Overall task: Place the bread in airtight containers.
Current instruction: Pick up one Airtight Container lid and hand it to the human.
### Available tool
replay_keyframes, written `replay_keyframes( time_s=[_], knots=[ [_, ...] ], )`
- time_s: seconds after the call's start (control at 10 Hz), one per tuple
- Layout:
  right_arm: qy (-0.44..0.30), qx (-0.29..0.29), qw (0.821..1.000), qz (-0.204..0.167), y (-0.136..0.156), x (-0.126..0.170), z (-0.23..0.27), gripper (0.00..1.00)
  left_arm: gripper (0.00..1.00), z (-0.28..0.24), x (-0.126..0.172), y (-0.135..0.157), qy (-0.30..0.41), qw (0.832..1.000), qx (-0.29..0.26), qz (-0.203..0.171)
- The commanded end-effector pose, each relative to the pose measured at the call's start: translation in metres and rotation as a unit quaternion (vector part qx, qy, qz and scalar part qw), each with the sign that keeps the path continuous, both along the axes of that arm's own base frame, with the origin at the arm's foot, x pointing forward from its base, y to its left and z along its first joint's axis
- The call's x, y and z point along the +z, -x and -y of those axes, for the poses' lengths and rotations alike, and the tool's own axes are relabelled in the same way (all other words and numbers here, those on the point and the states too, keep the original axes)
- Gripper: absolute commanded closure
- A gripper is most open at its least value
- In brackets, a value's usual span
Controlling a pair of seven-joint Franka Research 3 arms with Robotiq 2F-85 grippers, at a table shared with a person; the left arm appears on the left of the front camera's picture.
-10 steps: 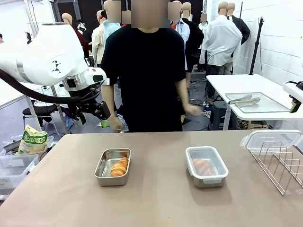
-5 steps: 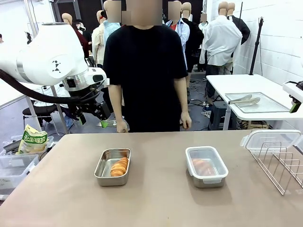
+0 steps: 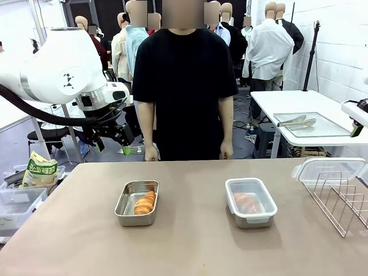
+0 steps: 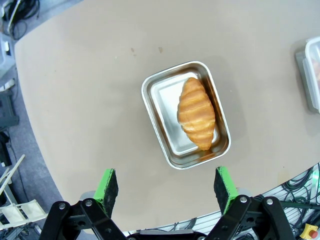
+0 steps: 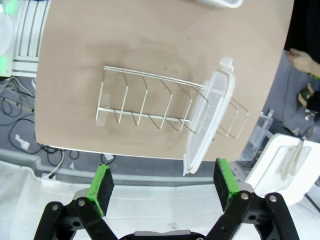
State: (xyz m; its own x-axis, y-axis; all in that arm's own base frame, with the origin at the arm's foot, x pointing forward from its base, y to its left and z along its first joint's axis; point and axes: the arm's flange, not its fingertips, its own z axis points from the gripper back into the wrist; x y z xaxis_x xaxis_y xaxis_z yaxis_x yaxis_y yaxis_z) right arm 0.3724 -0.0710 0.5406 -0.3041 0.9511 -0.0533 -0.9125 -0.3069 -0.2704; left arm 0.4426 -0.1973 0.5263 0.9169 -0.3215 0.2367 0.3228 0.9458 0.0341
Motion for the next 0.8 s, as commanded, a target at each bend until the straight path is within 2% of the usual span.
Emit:
replay_keyframes(
  time_s=[0.0, 0.4, 0.7],
  knots=[
    [0.009, 0.003, 1.000, -0.003, -0.025, -0.026, -0.001, 0.00, 0.00, 0.000, 0.001, 0.000, -0.009, 1.000, 0.010, 0.002],
    [-0.028, -0.011, 1.000, -0.008, -0.060, -0.065, 0.002, 0.00, 0.00, 0.000, 0.001, 0.000, -0.009, 1.000, 0.010, 0.002],
    [-0.050, -0.035, 0.998, 0.005, -0.080, -0.083, 0.010, 0.00, 0.00, 0.000, 0.001, 0.000, -0.009, 1.000, 0.010, 0.002]
  ],
)
